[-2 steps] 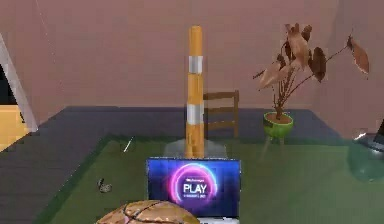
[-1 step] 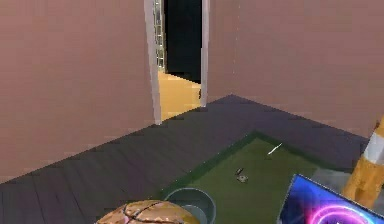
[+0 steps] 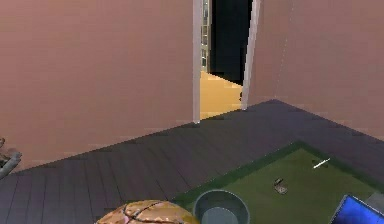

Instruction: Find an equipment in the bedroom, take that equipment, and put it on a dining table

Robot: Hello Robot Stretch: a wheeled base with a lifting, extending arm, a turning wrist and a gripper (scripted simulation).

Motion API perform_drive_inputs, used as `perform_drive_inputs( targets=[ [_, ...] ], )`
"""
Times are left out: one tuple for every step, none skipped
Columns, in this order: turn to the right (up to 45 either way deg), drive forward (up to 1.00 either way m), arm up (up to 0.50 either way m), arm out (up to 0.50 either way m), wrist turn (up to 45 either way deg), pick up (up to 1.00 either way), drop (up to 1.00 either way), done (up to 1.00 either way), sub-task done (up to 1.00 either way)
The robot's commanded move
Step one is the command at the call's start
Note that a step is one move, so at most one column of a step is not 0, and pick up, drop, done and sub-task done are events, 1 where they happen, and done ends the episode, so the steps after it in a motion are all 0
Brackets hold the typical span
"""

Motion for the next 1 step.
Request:
perform_drive_inputs(
  targets=[
    [0.0, 0.0, 0.0, 0.36, 0.0, 0.0, 0.0, 0.0, 0.0]
  ],
)
